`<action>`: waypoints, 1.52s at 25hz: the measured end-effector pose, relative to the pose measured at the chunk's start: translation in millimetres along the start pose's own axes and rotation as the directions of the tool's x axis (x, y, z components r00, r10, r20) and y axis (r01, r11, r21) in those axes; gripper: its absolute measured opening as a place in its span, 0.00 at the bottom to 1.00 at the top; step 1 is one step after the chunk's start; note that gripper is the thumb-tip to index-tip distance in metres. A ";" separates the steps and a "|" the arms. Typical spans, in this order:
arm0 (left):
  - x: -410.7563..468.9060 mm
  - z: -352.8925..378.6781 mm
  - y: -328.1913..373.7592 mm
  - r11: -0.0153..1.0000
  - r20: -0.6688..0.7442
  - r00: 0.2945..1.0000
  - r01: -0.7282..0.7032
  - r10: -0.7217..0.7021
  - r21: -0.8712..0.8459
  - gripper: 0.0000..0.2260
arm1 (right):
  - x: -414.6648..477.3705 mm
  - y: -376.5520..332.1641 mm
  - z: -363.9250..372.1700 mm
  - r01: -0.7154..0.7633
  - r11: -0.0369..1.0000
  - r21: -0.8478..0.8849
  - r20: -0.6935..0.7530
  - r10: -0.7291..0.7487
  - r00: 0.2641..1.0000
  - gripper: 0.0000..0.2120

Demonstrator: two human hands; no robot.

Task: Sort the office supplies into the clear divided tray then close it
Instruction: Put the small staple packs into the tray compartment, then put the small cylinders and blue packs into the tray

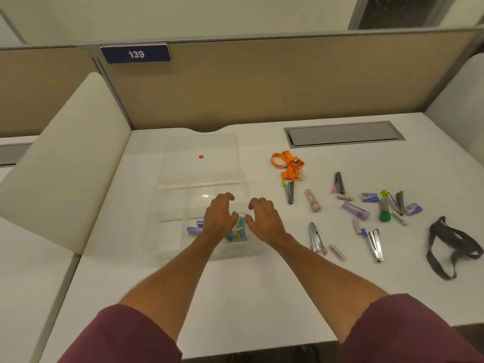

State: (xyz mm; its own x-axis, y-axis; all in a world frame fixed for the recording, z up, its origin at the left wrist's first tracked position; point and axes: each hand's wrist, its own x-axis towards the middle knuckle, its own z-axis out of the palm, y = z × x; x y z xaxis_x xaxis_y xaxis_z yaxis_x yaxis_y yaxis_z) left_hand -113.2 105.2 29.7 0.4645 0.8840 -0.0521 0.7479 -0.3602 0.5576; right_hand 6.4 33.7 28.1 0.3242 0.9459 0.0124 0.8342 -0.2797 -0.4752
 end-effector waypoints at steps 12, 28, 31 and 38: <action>42.5 131.7 184.9 0.951 0.271 0.918 -0.307 0.289 0.028 0.18 | -33.1 217.6 -114.2 -0.333 0.942 -0.025 -0.181 0.324 0.929 0.12; 107.8 269.3 325.5 0.908 0.487 0.827 -0.394 0.282 0.144 0.23 | -39.1 418.9 -181.3 -0.541 0.840 0.037 -0.156 0.540 0.827 0.14; 105.9 280.2 328.7 0.889 0.492 0.826 -0.412 0.273 0.199 0.24 | -37.0 431.0 -184.0 -0.553 0.833 0.037 -0.094 0.553 0.828 0.17; 109.8 278.6 331.5 0.874 0.400 0.861 -0.426 0.313 0.234 0.19 | -29.0 442.3 -174.6 -0.509 0.855 0.100 -0.010 0.512 0.859 0.18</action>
State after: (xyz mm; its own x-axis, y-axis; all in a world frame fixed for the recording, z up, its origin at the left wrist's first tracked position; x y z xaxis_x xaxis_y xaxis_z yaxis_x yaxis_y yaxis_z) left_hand 317.8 -0.1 -22.0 0.8239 0.5295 -0.2021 0.5666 -0.7612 0.3155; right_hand 443.8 -146.1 -28.8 0.7099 0.6677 -0.2239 0.5039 -0.7037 -0.5009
